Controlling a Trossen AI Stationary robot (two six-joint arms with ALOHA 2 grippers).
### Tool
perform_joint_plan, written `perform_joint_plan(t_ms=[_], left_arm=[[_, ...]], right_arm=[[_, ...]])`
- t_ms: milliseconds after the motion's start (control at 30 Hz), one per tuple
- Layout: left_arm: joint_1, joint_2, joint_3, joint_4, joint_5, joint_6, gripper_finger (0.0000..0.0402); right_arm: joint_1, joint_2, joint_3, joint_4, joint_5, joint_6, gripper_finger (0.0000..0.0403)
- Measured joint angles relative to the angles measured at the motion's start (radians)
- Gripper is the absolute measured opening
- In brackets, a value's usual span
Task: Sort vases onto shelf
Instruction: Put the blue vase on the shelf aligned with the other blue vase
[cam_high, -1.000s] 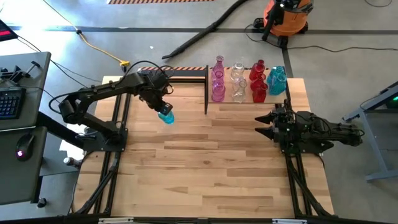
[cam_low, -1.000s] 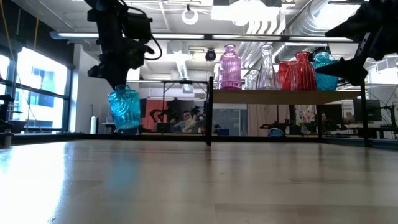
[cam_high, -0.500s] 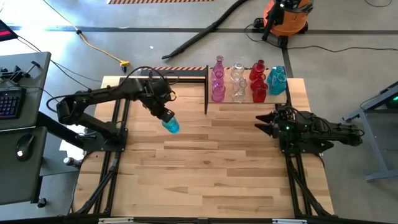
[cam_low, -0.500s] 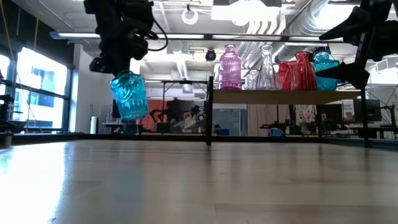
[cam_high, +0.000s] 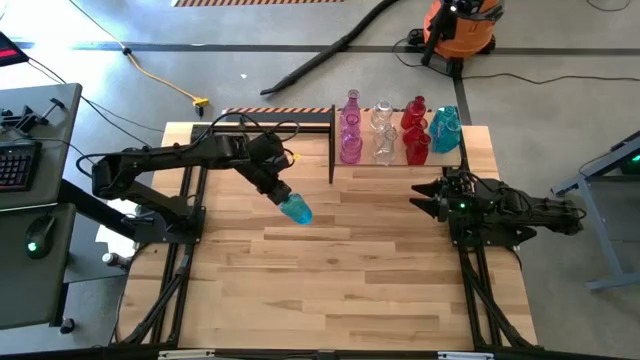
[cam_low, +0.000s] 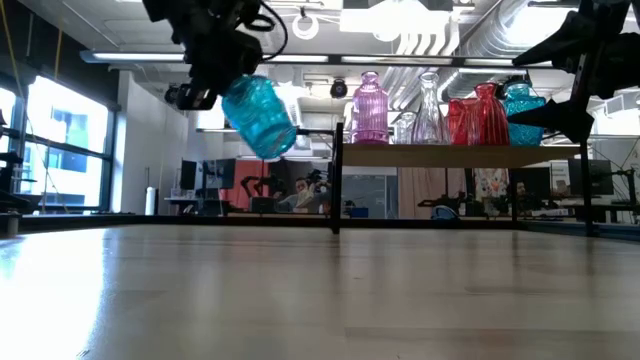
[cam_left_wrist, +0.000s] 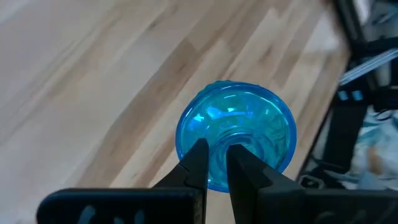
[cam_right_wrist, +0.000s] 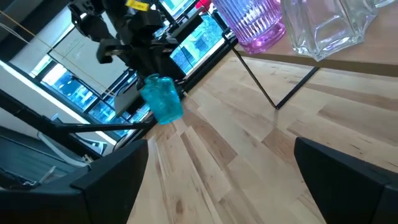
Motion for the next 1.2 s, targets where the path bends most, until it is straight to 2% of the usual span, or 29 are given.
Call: perform_joint_plan(t_ms=[300, 433, 700, 1000, 1200], left_arm=[[-0.052, 0.0, 0.0, 0.232, 0.038, -0.156, 0.0021], [-0.074, 0.0, 0.0, 0.359, 0.043, -0.237, 0.0021], [-0.103, 0.0, 0.0, 0.545, 0.046, -0.355, 0.0021], [-0.125, 0.0, 0.0, 0.646, 0.045, -0.424, 0.0021], [-0.141, 0.0, 0.0, 0.659, 0.045, -0.447, 0.0021]], right_arm=[[0.0, 0.0, 0.0, 0.0, 0.024, 0.106, 0.0385], [0.0, 0.0, 0.0, 0.0, 0.067, 0.134, 0.0385], [0.0, 0.0, 0.0, 0.0, 0.064, 0.207, 0.0385], [0.0, 0.0, 0.0, 0.012, 0.067, 0.244, 0.0385], [-0.001, 0.023, 0.0, 0.148, 0.023, 0.253, 0.0385]])
